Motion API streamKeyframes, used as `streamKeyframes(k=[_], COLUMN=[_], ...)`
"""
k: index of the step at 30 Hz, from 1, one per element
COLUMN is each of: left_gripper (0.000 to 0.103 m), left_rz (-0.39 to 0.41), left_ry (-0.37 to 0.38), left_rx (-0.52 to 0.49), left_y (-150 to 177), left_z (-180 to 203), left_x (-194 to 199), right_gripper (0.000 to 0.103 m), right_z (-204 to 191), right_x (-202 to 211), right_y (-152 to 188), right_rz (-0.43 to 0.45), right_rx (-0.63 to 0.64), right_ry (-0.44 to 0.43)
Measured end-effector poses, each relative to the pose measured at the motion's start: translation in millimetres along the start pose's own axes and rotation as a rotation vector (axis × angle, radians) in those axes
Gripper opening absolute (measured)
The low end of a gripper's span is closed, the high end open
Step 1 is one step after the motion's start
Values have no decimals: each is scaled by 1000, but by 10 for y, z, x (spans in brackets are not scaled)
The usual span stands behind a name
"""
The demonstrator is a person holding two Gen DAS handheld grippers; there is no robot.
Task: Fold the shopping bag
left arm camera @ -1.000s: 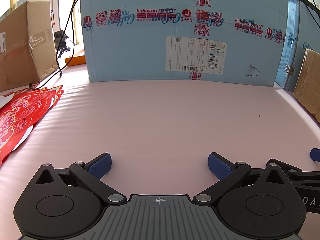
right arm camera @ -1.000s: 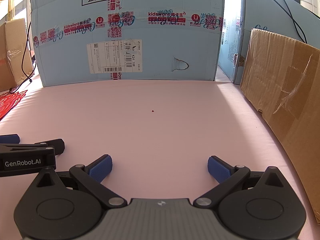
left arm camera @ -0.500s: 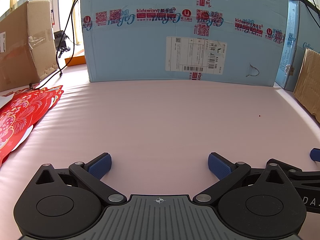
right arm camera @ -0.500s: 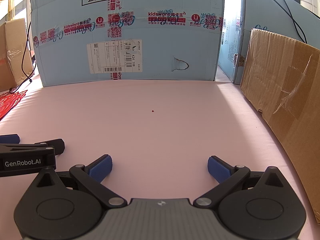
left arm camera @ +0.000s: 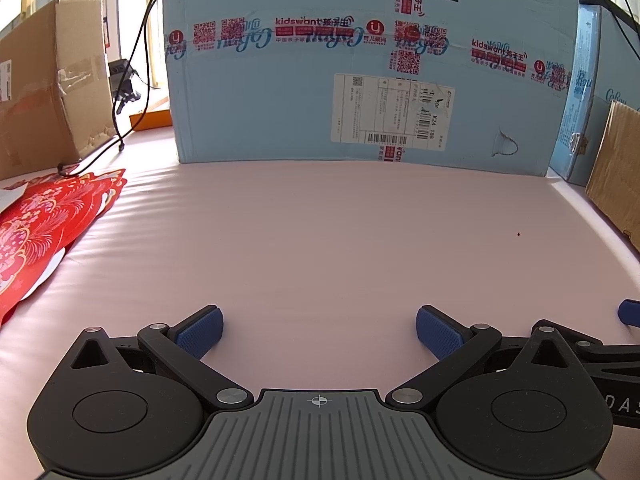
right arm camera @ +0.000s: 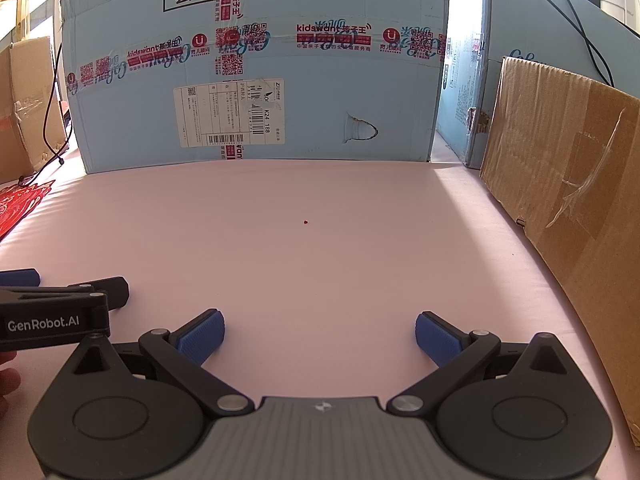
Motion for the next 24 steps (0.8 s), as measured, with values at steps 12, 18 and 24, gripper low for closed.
streamKeyframes(k=[12,18,24], left_gripper=[103,103,103], left_rz=[3,4,5], left_ry=[4,6,7], left_rx=[6,9,10], left_y=[-1,-3,-2], left_z=[1,-6,-3], left_x=[13,17,20], right_gripper=[103,103,103], right_z=[-2,-4,-3], right_x=[2,0,2], right_y=[2,3,3], right_rz=[-1,-1,-1], right_rx=[0,0,0], right_ry=[0,0,0])
Point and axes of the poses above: each gripper's, at about its wrist camera, not at the fingertips, and x roughly against the way its jaws point, z to its right, y to its underside, the point moved 5 cm from there along -x, roughly the way its jaws point, and after that the axes turned 11 degrees about y, right-handed, at the moved point
